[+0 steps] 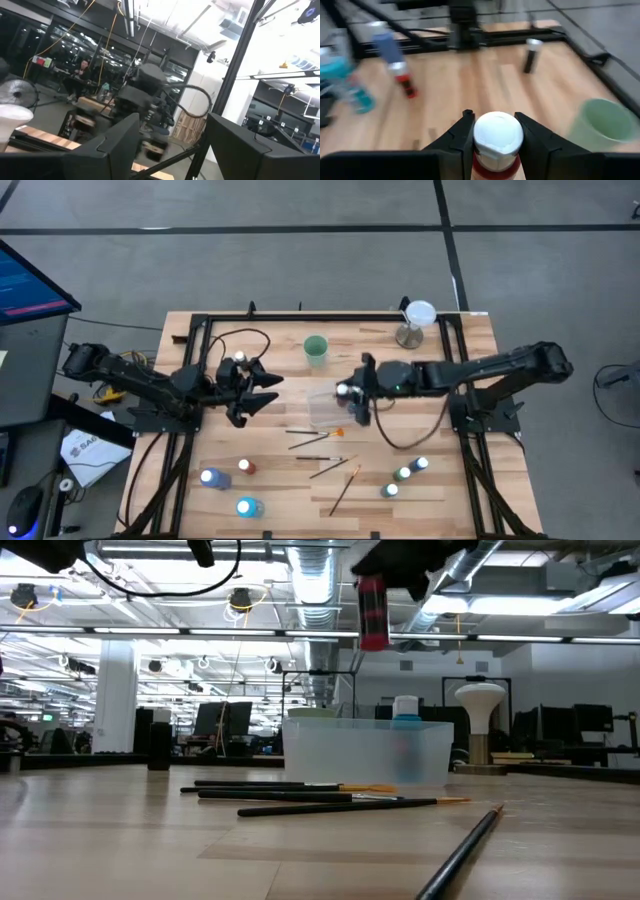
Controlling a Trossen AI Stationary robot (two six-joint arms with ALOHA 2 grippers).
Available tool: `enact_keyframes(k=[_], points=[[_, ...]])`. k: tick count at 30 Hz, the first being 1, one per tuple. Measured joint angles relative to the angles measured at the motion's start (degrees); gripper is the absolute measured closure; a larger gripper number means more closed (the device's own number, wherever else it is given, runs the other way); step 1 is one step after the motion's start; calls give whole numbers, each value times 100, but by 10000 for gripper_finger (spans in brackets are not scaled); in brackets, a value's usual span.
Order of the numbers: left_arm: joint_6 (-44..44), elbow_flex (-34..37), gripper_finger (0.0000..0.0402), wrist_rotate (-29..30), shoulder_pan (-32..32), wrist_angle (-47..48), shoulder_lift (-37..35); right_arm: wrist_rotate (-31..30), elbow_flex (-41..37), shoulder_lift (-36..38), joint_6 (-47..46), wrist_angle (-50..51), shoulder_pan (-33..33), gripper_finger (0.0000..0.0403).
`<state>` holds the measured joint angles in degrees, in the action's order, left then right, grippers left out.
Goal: Pick & Place Paint Supplies
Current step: Put the red paint bottle into the transparent bin
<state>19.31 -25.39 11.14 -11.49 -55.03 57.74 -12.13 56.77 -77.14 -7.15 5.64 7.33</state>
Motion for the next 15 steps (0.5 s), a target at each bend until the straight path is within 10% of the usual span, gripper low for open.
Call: enact_keyframes(k=[15], points=[[-2,0,176,-2,68,18,-1,-827,-917,7,-379,-1190,471,295]])
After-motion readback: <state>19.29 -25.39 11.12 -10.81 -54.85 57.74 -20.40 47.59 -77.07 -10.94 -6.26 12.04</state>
